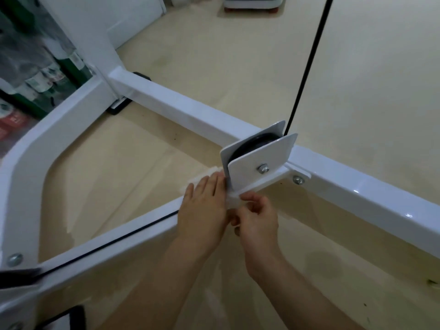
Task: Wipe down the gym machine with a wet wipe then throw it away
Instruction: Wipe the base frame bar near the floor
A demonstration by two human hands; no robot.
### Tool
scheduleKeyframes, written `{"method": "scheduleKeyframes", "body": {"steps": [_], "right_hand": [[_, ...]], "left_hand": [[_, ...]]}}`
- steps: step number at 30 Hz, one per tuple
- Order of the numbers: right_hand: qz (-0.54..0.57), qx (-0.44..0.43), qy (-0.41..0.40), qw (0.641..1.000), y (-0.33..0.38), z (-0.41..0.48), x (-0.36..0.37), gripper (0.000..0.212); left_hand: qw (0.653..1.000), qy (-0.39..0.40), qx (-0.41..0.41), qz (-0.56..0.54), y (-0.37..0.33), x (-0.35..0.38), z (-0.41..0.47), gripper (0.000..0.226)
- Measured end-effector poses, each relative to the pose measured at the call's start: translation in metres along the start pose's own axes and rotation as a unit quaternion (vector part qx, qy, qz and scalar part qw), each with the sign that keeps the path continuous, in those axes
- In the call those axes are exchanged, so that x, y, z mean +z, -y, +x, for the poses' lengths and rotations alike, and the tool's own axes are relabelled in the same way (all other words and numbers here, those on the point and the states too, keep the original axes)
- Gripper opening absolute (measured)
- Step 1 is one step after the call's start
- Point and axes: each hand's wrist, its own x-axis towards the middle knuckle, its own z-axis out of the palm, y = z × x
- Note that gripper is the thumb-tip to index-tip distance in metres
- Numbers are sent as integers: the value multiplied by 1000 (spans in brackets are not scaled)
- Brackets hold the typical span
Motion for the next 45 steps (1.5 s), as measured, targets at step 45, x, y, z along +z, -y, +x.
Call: {"method": "scheduleKeyframes", "body": {"steps": [45], "right_hand": [[-649,-459,241,557,-47,-18,41,65]], "left_hand": [[988,-92,-109,55,100,43,-88,57]]}}
